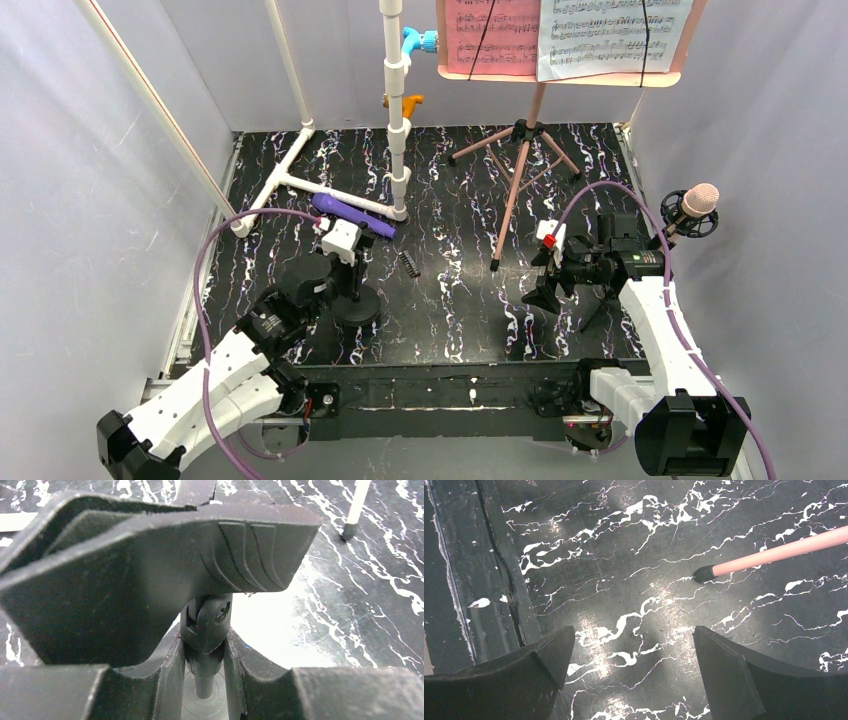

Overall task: Pack up the instrument practice props
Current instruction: Place the microphone stand at the center of the board.

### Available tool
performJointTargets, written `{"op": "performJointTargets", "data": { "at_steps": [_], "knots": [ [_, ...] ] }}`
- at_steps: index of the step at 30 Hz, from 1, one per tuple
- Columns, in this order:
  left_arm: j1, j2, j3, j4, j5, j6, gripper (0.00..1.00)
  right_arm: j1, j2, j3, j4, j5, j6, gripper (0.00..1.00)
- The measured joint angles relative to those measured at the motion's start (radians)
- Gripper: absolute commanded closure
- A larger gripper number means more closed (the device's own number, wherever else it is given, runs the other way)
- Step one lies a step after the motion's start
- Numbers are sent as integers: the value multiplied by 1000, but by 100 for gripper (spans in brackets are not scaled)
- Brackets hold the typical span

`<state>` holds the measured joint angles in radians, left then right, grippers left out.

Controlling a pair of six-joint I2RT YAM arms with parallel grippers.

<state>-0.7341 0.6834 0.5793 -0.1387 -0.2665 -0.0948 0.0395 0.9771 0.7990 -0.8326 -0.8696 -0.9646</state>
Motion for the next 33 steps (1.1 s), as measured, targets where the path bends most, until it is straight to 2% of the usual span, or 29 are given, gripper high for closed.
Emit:
{"op": "performJointTargets", "data": {
  "at_steps": [22,33],
  "knots": [
    [350,40,0,33,77,-92,100,0,0,-10,5,4,0,2],
    [444,137,0,133,70,-131,100,0,0,-10,5,4,0,2]
  ]
}}
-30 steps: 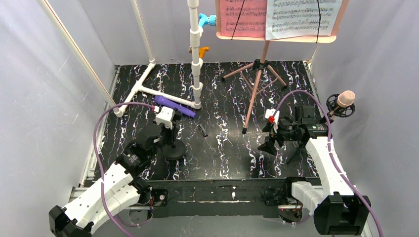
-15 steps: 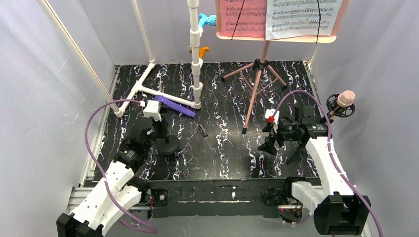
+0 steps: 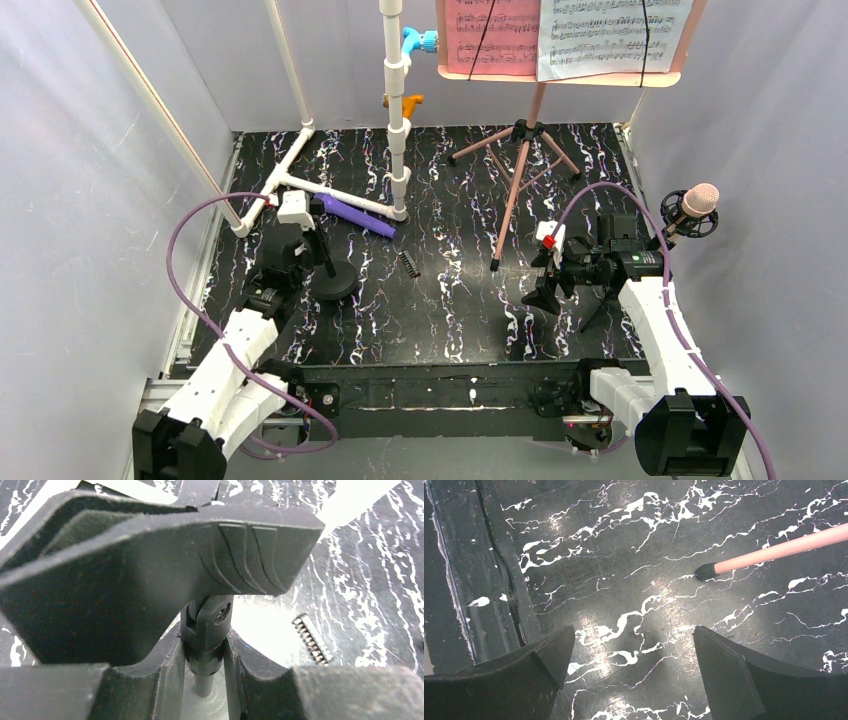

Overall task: Pack up the instrument practice props
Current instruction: Place the microphone stand at the center of the board.

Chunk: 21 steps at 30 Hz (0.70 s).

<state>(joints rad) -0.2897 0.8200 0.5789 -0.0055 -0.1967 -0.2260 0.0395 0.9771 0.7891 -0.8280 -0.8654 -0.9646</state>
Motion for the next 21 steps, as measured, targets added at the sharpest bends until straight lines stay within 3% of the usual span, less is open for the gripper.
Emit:
{"op": "performJointTargets", "data": {
  "at_steps": [12,21],
  "knots": [
    [58,264,-14,358,-121,103,100,0,0,0,0,0,0,2],
    [120,411,14,485,-107,141,100,0,0,0,0,1,0,2]
  ]
}}
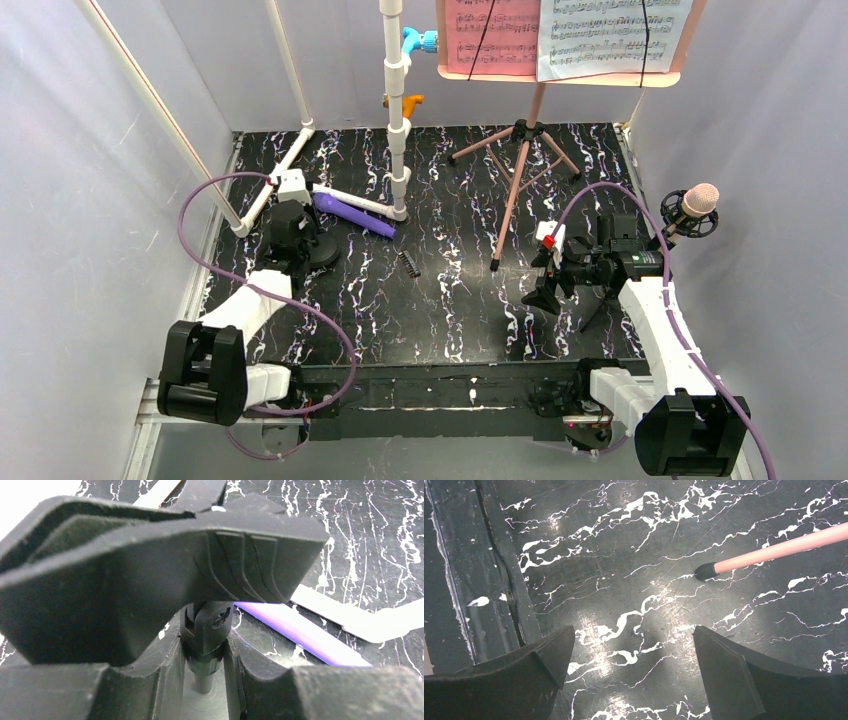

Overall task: Pack up the instrument practice props
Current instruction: Place the microphone stand at the center of the board.

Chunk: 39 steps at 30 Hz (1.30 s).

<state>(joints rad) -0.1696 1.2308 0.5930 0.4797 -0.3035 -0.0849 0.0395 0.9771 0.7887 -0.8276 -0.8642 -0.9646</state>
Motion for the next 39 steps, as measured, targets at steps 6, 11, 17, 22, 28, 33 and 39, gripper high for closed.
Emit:
{"op": "performJointTargets", "data": {
  "at_steps": [6,11,17,22,28,33,39],
  "knots": [
    [43,54,18,35,18,7,100,0,0,0,0,2,0,2],
    [84,87,34,64,48,6,100,0,8,0,0,2,0,2],
    [115,128,57,87,68,6,100,0,13,0,0,2,0,2],
    [130,158,78,100,84,8,100,0,14,0,0,2,0,2],
    [148,204,106,127,96,11,100,0,21,0,0,4,0,2],
    [159,230,119,147,108,12,100,0,23,0,0,6,0,2],
    [161,257,132,172,126,16,100,0,24,0,0,10,0,2]
  ]
}}
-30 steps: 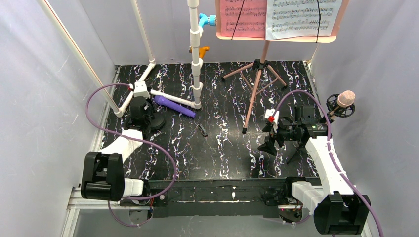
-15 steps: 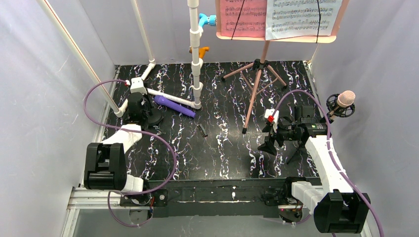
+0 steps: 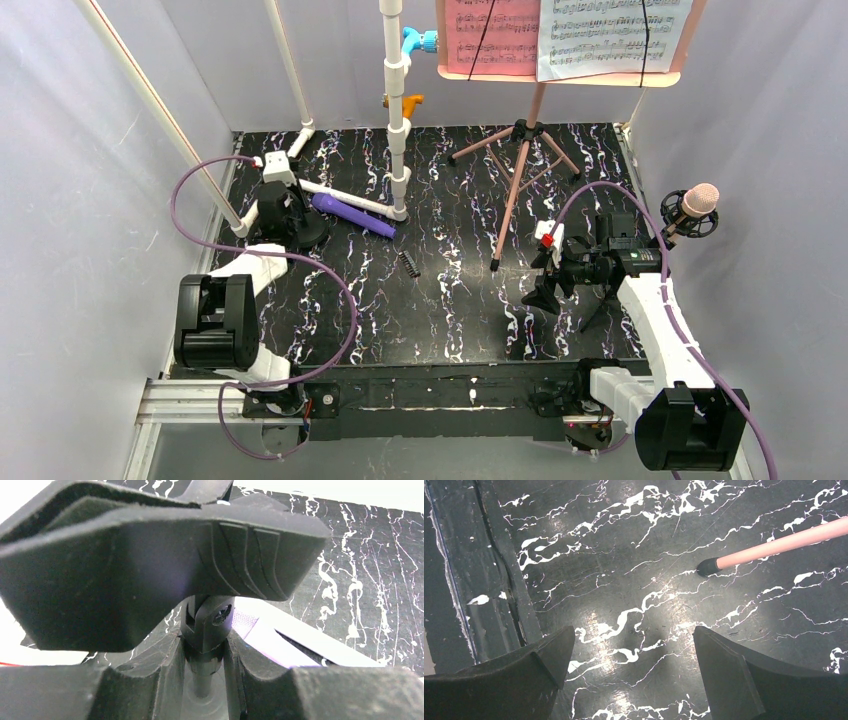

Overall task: Pack up the instrument practice props
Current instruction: Place the microphone stand at the center of the board, then pick up the microphone stand with the microphone from the center of the board.

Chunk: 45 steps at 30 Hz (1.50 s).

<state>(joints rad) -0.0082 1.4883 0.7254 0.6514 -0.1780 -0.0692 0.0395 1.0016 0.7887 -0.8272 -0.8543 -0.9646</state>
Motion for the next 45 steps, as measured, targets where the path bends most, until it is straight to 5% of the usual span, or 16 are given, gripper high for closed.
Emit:
{"op": "performJointTargets", "data": {
  "at_steps": [5,16,22,31,45],
  "knots": [
    [26,24,16,18,19,2,95,0,1,0,0,5,0,2],
    [44,42,20,28,21,2,45,0,1,0,1,12,0,2],
    [44,25,-26,26,31,-21,3,0,1,0,11,14,0,2],
    [45,-114,-80,-60,140,-121,2,0,1,0,15,14,0,2],
    [45,-410,-80,-427,325,-315,2,0,1,0,16,15,0,2]
  ]
}}
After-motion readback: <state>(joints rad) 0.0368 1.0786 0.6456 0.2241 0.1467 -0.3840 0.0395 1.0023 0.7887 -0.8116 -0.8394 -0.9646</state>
